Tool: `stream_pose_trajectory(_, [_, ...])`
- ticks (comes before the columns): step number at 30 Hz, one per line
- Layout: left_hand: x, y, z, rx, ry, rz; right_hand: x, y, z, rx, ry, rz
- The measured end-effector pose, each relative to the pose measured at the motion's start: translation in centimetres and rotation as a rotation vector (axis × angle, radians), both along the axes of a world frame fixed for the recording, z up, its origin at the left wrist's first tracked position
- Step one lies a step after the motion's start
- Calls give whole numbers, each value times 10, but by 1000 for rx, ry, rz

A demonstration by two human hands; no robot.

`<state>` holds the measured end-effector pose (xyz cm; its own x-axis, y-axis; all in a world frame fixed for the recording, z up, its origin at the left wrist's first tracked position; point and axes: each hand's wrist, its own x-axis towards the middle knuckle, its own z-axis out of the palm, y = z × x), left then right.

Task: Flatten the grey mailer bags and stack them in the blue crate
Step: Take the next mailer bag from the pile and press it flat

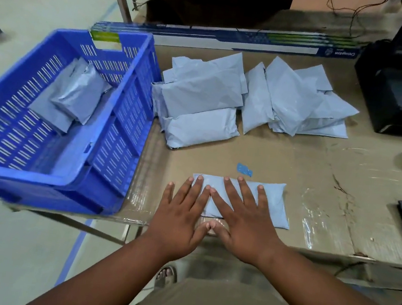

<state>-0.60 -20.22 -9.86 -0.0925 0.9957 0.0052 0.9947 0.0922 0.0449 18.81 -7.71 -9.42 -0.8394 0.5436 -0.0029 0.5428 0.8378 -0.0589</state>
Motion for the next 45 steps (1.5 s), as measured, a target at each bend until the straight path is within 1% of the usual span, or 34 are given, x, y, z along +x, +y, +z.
stream_pose_trajectory(3, [3, 2, 1, -17, 2, 20, -2, 2, -4, -28, 38, 3])
stream_pose_trajectory(8, [13, 5, 11, -66, 21, 68, -1, 4, -1, -46, 47, 11])
stream_pose_trajectory(11, [26, 12, 21, -12, 42, 61, 10, 8, 4, -27, 67, 15])
stream_pose_trajectory(15, [45, 28, 27, 43, 7, -76, 31, 17, 9, 15, 43, -62])
stream_pose_trajectory(18, [60, 44, 21, 36, -14, -122, 49, 28, 6, 24, 24, -94])
stream_pose_trajectory(21, [69, 53, 10, 54, -18, -118, 62, 35, 2, 22, 24, -101])
stream_pose_trajectory(25, [69, 52, 0, 112, -37, -129, 62, 36, -5, -25, 70, -106])
stream_pose_trajectory(29, [68, 54, -2, 99, -11, -138, 62, 39, -7, -39, 60, -102])
stream_pose_trajectory(33, [71, 54, 2, 80, -13, -120, 60, 40, -3, -77, 41, -109])
stream_pose_trajectory(36, [71, 59, 16, 112, -49, -68, 56, 41, 12, -74, 98, -132])
stream_pose_trajectory(38, [68, 69, 24, 153, -93, -56, 46, 44, 24, -29, 147, -92])
stream_pose_trajectory(40, [64, 82, 27, 155, -140, -79, 29, 46, 31, -91, 220, -38])
stream_pose_trajectory(43, [60, 93, 17, 107, -167, -74, 12, 53, 26, -362, 330, -29])
stream_pose_trajectory(44, [58, 94, 13, 95, -159, -68, 11, 56, 22, -417, 345, -33])
stream_pose_trajectory(45, [56, 93, 10, 95, -146, -73, 12, 59, 18, -422, 344, -31])
